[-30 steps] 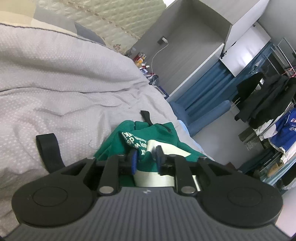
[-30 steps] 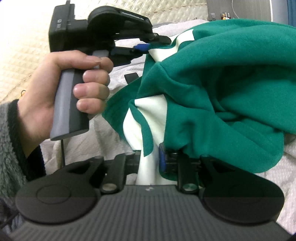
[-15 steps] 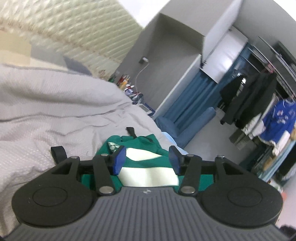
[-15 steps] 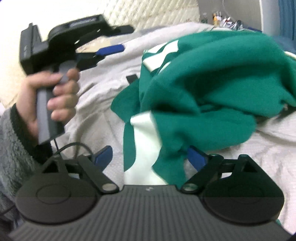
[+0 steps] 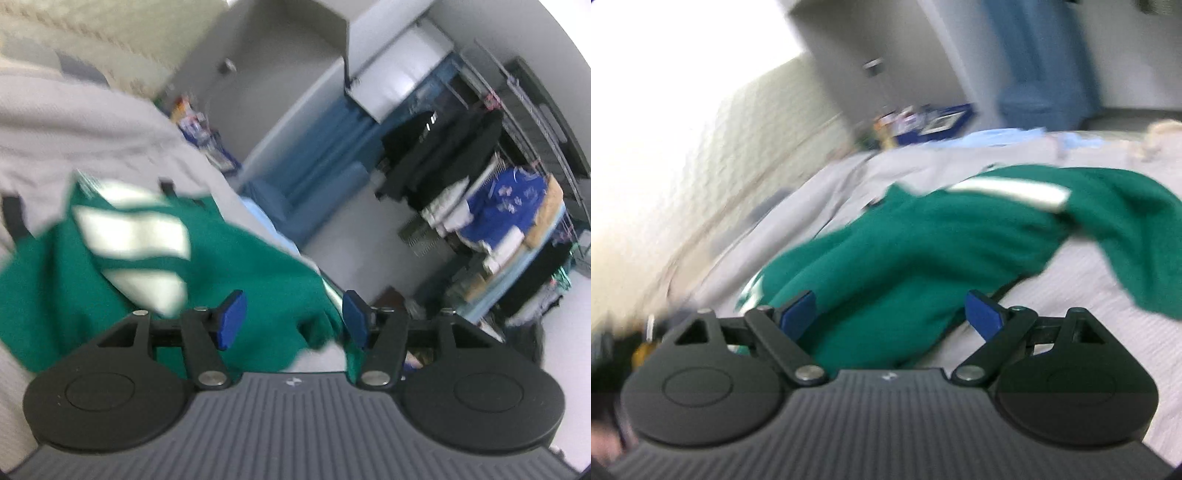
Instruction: Fold large clothes
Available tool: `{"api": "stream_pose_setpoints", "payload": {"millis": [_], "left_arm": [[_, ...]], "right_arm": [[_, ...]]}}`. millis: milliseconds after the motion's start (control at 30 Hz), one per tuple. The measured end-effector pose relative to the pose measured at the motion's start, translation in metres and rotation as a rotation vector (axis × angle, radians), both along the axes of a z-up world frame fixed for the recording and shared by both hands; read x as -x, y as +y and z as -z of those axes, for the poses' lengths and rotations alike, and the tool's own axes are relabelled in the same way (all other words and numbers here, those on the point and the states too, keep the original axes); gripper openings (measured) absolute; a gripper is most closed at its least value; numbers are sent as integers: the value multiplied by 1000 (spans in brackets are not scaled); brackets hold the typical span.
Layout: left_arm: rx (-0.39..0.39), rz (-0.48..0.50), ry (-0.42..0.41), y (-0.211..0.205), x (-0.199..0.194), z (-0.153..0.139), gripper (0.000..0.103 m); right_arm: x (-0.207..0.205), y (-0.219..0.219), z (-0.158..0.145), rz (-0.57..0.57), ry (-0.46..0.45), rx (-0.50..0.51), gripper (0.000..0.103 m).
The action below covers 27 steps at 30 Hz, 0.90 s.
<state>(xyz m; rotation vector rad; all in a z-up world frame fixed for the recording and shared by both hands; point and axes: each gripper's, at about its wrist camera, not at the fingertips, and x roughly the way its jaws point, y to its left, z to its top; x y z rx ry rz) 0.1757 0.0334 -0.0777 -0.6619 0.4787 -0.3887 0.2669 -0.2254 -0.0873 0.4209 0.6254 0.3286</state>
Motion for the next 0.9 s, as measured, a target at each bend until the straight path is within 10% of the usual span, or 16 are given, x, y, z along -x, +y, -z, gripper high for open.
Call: {"api": "stream_pose_setpoints", "payload": {"millis": [367, 667, 767, 833, 900], "left_arm": [[130, 131, 198, -88, -58, 87, 79], [260, 89, 162, -91, -91, 120, 77], [310, 32, 189, -81, -95, 126, 54], [334, -6, 218, -73, -99, 131, 19], [338, -34, 227, -64, -102, 133, 9]], "right_arm": [[-89, -85, 65, 188, 188, -274, 89], [-119, -106, 85, 287, 133, -301, 85], [-127, -110, 88, 312, 76, -302, 68], [-128, -111, 85, 301, 40, -295, 43], [-127, -111, 79, 295, -6, -273, 22]]}}
